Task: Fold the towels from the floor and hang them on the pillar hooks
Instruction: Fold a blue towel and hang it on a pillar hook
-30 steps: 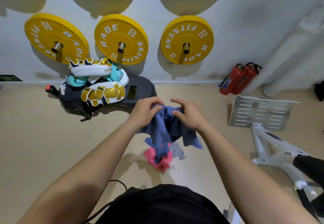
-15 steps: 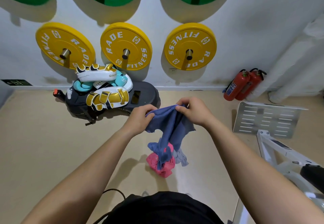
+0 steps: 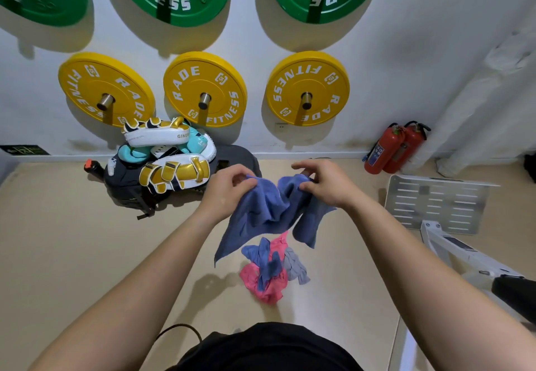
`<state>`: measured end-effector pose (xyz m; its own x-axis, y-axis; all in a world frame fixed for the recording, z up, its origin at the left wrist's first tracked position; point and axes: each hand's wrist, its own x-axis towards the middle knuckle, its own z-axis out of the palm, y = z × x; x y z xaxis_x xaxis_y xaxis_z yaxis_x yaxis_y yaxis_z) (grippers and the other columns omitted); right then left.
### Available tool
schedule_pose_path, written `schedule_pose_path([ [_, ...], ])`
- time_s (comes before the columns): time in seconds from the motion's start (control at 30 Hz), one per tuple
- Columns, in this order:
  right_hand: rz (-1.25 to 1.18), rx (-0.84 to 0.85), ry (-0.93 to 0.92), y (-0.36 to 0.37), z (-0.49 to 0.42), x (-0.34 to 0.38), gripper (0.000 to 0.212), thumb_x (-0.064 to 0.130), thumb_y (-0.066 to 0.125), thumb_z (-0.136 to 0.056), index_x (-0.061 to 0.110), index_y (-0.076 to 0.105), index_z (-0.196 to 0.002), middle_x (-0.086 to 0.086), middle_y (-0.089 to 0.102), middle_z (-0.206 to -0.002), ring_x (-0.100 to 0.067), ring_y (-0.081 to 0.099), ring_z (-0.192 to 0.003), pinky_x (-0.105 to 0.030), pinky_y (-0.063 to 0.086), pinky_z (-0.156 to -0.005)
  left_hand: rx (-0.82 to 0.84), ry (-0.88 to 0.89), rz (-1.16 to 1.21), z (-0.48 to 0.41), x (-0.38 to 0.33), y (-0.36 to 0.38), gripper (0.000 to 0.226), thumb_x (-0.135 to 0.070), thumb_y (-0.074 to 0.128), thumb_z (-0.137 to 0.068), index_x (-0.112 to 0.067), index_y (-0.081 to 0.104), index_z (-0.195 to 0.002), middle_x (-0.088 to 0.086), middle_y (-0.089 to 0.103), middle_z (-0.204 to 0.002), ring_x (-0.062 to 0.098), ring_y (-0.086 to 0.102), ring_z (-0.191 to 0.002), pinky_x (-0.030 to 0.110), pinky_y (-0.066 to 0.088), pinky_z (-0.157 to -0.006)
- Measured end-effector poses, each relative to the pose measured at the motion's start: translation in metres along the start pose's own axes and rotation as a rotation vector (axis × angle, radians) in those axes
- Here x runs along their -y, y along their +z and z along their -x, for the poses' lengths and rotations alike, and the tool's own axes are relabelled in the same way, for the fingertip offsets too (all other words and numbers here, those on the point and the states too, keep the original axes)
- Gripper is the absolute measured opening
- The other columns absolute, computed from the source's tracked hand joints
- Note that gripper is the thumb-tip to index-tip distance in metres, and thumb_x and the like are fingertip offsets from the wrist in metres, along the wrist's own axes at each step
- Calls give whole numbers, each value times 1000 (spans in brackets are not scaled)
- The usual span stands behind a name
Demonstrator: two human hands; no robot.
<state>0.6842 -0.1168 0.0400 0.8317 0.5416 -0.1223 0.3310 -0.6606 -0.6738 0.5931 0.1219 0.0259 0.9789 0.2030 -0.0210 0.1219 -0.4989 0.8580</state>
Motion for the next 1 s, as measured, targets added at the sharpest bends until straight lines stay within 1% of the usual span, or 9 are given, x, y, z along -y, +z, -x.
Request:
schedule_pose_path([
  [0.07, -89, 19, -23, 4, 4, 9, 47, 6, 72, -85, 19, 60, -129, 6, 69, -93, -1, 60, -77, -17, 44, -74, 12, 32, 8, 0, -9, 12, 2, -17, 69, -91, -17, 71, -92, -7, 74, -96, 8, 67, -89, 28, 54, -83],
  [0.17, -245, 0, -23, 8, 10, 19, 41, 3, 72, -83, 23, 57, -116, 6, 73, -87, -13, 64, -77, -24, 50, -74, 84, 43, 41, 3, -18, 29, 2, -18, 66, -93, -17, 65, -93, -9, 71, -116, 8, 66, -105, 29, 50, -94],
  [0.3, -303, -65, -13, 12, 13, 21, 34, 5, 77, -77, 26, 54, -93, 2, 72, -80, -11, 60, -68, -24, 48, -66, 116, 22, 104, 10, -16, 39, 8, -19, 67, -88, -21, 60, -88, 0, 68, -84, 22, 65, -83, 38, 53, -81],
  [0.47, -149, -37, 28, 13, 18, 0, 16, 18, 80, -77, 22, 68, -86, 3, 68, -78, -8, 57, -67, -26, 49, -66, -50, 16, 39, 6, -20, 32, 8, -10, 68, -92, -14, 61, -92, -2, 65, -83, 8, 59, -74, 18, 47, -71],
  [0.57, -57, 54, 40, 13, 30, -21, 16, 13, 70, -84, 26, 65, -76, 5, 67, -77, -12, 57, -71, -38, 52, -72, -27, -2, 15, 0, -18, 16, 8, -9, 65, -93, -15, 60, -94, -3, 65, -76, 11, 61, -71, 24, 49, -71],
  [0.67, -92, 66, 12, 14, 36, -22, 16, 4, 66, -86, 19, 70, -82, 10, 65, -74, 2, 55, -64, -18, 43, -66, 95, 23, -28, 2, -18, 12, 10, -9, 69, -90, -17, 62, -89, 2, 70, -75, 21, 65, -72, 32, 52, -73],
  [0.73, -104, 78, -23, 14, 33, -11, 16, 5, 65, -87, 17, 75, -89, 8, 69, -79, 5, 57, -67, -9, 38, -63, 167, 38, -51, 8, -20, 22, 8, -12, 72, -88, -17, 65, -89, -3, 73, -87, 15, 66, -73, 27, 52, -70],
  [0.83, -128, 56, -65, 14, 24, 1, 16, 11, 69, -87, 26, 75, -87, 3, 72, -86, 2, 57, -69, -13, 43, -66, 217, 43, -15, 17, -21, 44, 9, -14, 73, -87, -20, 66, -87, -10, 73, -90, 10, 63, -70, 21, 52, -68],
  [1.0, -186, -28, 0, 12, 23, -7, 11, 16, 78, -81, 24, 70, -78, 6, 67, -74, 1, 56, -62, -18, 46, -62, 124, 35, 15, 18, -16, 52, 11, -16, 73, -87, -21, 64, -86, -3, 65, -77, 7, 52, -65, 17, 45, -65],
])
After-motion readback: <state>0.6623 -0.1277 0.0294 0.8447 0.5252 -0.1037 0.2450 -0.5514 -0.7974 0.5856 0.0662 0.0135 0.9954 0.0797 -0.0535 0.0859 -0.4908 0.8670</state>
